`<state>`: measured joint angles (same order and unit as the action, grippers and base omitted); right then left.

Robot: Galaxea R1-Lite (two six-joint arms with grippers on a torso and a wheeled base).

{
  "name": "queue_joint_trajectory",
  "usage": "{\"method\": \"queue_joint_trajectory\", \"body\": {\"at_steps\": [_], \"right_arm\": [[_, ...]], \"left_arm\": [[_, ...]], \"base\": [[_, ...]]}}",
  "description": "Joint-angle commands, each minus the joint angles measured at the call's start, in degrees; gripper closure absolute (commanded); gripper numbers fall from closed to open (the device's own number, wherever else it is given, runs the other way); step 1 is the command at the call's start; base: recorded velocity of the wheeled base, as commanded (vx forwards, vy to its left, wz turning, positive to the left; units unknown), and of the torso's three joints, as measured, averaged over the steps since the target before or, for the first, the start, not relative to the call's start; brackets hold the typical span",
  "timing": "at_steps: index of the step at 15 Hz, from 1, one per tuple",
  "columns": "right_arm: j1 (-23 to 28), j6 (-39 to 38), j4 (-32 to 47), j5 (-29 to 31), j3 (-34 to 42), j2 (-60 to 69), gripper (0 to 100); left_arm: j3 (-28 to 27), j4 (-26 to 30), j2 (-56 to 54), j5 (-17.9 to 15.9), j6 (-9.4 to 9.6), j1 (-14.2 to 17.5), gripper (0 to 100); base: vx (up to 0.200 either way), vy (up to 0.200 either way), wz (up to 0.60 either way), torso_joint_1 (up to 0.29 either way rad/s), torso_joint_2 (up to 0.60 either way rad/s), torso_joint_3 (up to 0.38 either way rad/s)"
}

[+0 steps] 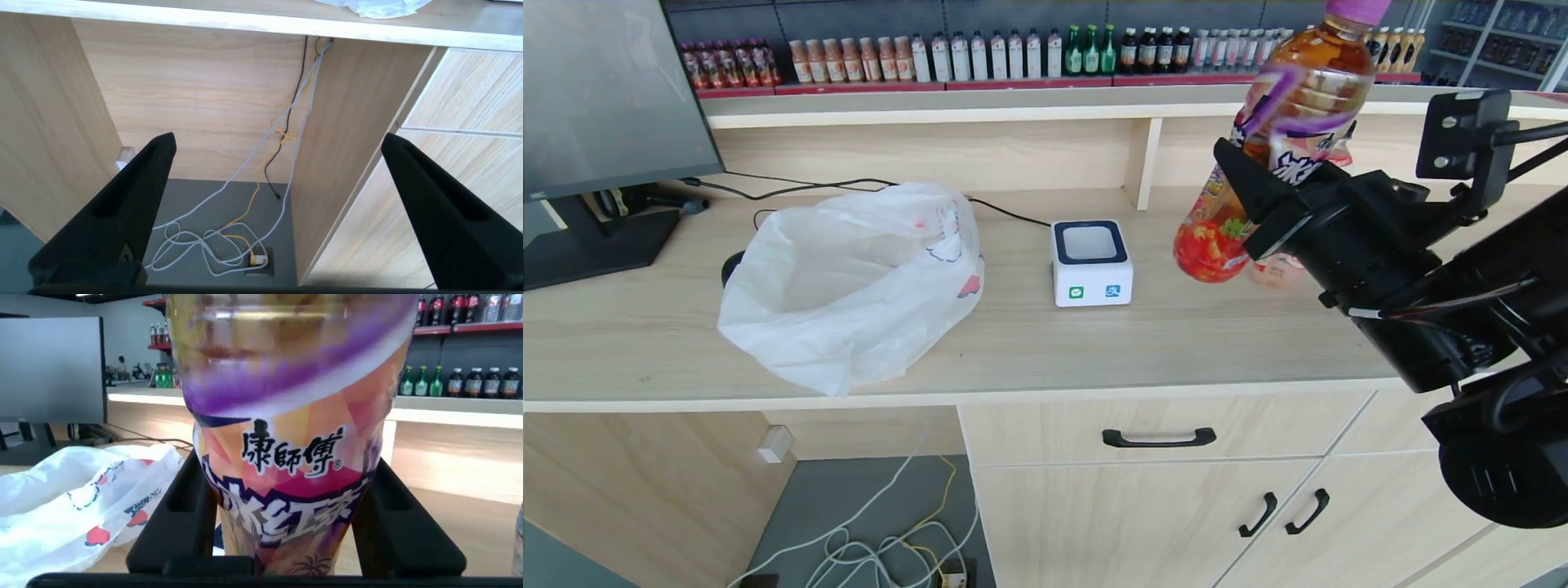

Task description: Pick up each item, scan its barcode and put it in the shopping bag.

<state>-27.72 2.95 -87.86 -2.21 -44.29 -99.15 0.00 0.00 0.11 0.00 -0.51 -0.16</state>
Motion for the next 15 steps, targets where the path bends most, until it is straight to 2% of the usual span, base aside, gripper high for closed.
{"method": "queue_joint_trajectory", "body": {"at_steps": [1,15], "right_arm": [[0.91,-0.05,-0.21,-0.08,0.26,-0.26,100],[1.88,-1.54,-2.05,0.27,-0.71,-2.46,100]], "left_arm": [[0.0,0.0,-0.02,0.0,-0.02,0.07,0],[0.0,0.0,-0.02,0.0,-0.1,0.07,0]], "base": [[0.0,0.0,0.0,0.0,0.0,0.0],[0.0,0.2,0.0,0.001,0.0,0.002]]}}
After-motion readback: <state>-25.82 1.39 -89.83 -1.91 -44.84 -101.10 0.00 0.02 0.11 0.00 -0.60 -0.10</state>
